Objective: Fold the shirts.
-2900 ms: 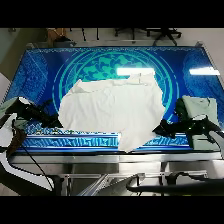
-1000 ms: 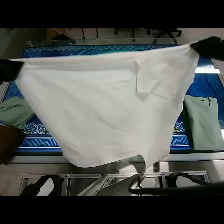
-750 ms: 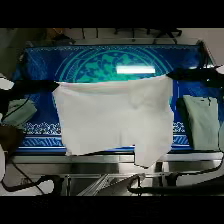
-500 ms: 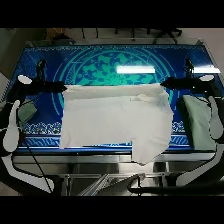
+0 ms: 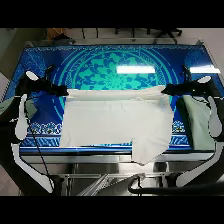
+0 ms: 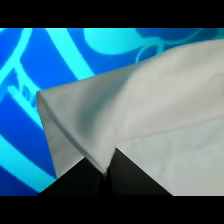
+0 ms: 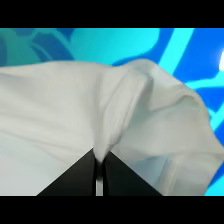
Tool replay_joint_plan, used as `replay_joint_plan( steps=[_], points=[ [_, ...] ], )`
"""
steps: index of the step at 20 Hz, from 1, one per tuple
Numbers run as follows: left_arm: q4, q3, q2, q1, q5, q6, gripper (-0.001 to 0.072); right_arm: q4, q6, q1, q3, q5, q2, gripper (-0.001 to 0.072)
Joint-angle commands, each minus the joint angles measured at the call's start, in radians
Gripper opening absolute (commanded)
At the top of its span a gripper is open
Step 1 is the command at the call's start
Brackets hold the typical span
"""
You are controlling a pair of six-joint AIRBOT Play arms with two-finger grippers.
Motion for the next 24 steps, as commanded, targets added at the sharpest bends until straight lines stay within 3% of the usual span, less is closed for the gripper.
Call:
replay_joint_plan(
  steps=[1,8,9,10,11,12,13,17,18,19,24],
  points=[
    [0.079,0.013,-0.009,0.000,-0.063,-0.029,0.0020,-0.098,0.059,0.000,-0.012,0.098,0.005,0.0019],
    [0.083,0.011,-0.011,-0.025,-0.109,-0.030,0.0022,-0.176,0.195,0.000,-0.037,0.108,0.005,0.0021],
    [0.084,0.011,-0.011,-0.027,-0.109,-0.038,0.0023,-0.174,0.195,0.000,-0.037,0.108,0.005,0.0031],
    [0.083,0.011,-0.011,-0.027,-0.109,-0.057,0.0024,-0.174,0.200,0.000,-0.037,0.107,0.005,0.0088],
    [0.083,0.011,-0.011,-0.027,-0.109,-0.067,0.0117,-0.173,0.220,0.000,-0.037,0.107,0.005,0.0253],
    [0.083,0.011,-0.011,-0.027,-0.120,-0.083,0.0477,-0.173,0.240,0.000,-0.036,0.109,0.006,0.0324],
    [0.084,0.013,-0.011,-0.023,-0.136,-0.105,0.0652,-0.173,0.250,0.000,-0.035,0.112,0.011,0.0405],
    [0.082,0.088,-0.009,0.037,-0.352,-0.210,0.0653,-0.177,0.272,-0.025,-0.034,0.127,0.143,0.0406],
    [0.081,0.087,0.002,0.060,-0.410,-0.225,0.0653,-0.177,0.280,-0.042,-0.035,0.152,0.190,0.0394],
    [0.079,0.052,0.029,0.080,-0.435,-0.230,0.0653,-0.188,0.282,-0.062,-0.044,0.190,0.240,0.0333],
    [0.079,-0.492,0.312,0.159,-0.284,-0.153,0.0653,-0.260,0.330,-0.174,-0.286,0.266,0.481,0.0314]
  ],
)
